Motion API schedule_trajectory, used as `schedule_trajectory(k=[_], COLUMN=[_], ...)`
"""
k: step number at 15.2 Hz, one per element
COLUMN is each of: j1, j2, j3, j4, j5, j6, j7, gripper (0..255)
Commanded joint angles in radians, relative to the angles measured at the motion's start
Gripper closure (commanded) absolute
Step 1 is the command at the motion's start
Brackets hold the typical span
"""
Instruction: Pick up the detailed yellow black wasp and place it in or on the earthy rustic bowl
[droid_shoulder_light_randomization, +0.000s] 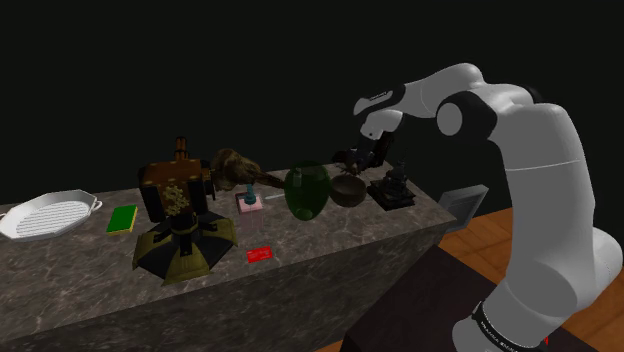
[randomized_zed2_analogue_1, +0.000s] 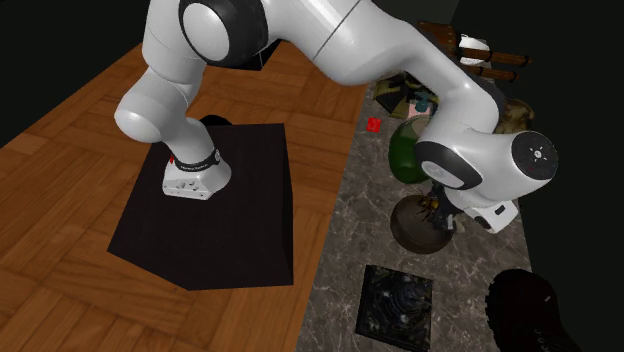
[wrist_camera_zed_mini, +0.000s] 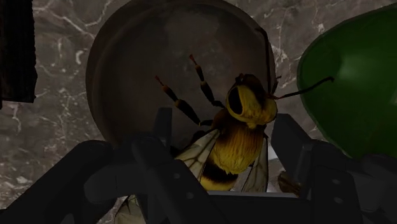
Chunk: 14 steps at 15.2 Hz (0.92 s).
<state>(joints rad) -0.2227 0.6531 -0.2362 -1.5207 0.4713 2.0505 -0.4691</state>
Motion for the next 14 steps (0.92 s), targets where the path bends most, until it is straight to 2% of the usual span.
schedule_trajectory(k=[1,7,14], j1=[-0.002,-0.008,-0.008], j2=[0.017,0.069,0.069], j3=[0.004,0.016,0.016], j4=[0.0,-0.007,-0.007], j5=[0.006,0.025,0.025], j6=[0.017,0.072,0.072], j7=[-0.007,-0.03,-0.03], gripper=[255,255,255])
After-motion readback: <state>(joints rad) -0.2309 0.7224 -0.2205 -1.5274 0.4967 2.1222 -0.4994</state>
